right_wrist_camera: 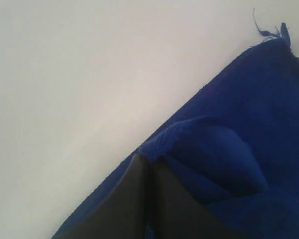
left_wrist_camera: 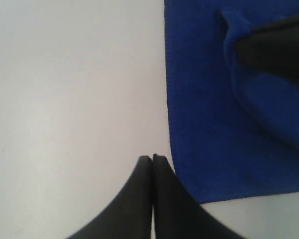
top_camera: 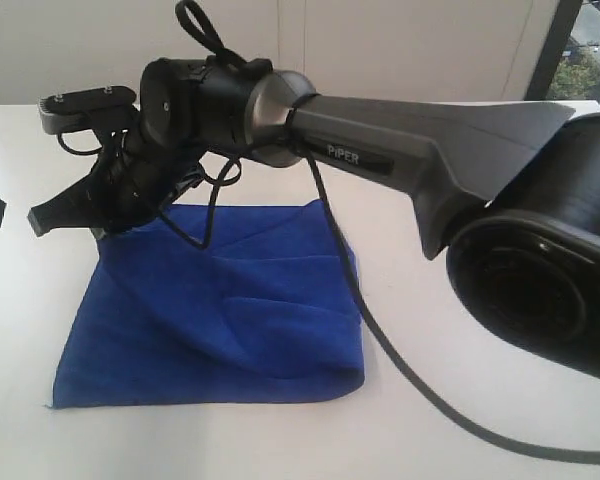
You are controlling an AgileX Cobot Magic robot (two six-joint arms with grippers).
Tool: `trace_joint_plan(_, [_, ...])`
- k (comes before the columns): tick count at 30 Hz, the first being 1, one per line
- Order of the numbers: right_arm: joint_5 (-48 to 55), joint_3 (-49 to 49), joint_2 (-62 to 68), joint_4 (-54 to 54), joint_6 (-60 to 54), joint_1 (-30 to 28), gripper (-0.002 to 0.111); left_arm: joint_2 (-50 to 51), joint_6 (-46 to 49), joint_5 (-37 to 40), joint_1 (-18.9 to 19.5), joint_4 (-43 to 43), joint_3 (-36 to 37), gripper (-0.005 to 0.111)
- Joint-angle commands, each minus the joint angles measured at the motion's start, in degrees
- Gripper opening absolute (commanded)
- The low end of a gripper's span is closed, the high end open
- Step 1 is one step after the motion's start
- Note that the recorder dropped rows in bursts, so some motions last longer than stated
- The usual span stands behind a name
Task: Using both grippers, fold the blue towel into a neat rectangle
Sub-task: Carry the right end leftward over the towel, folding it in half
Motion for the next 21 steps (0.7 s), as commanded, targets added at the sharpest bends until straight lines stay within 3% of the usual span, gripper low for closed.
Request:
trace_joint_plan(1, [-2.71,-0.12,1.65,2.17,-1.23,0.35,0.000,-0.20,0.14,0.40,0.16,-0.08,0.26,0.000])
trace_joint_plan(6, [-2.47,-0.12,3.37,8.22,-6.49,0.49,0.010,-0.20,0.14,0.40,0.16,-0.08,0.26,0.000])
trace_joint_plan(12, [-1.40,-0.12,2.14,8.27,-6.65,0.26,0.040,-0.20,0.14,0.40,0.16,-0.08,0.26,0.000])
trace_joint_plan(18, [4.89,-0.12,-2.44,3.72,-6.65,-1.97,0.041,-0.20,0.14,0.40,0.16,-0.08,0.26,0.000])
trace_joint_plan(21, [9.64,-0.12,-4.27,-0.76,-6.65,-4.20,0.035,-0.20,0.14,0.40,0.16,-0.08,0.26,0.000])
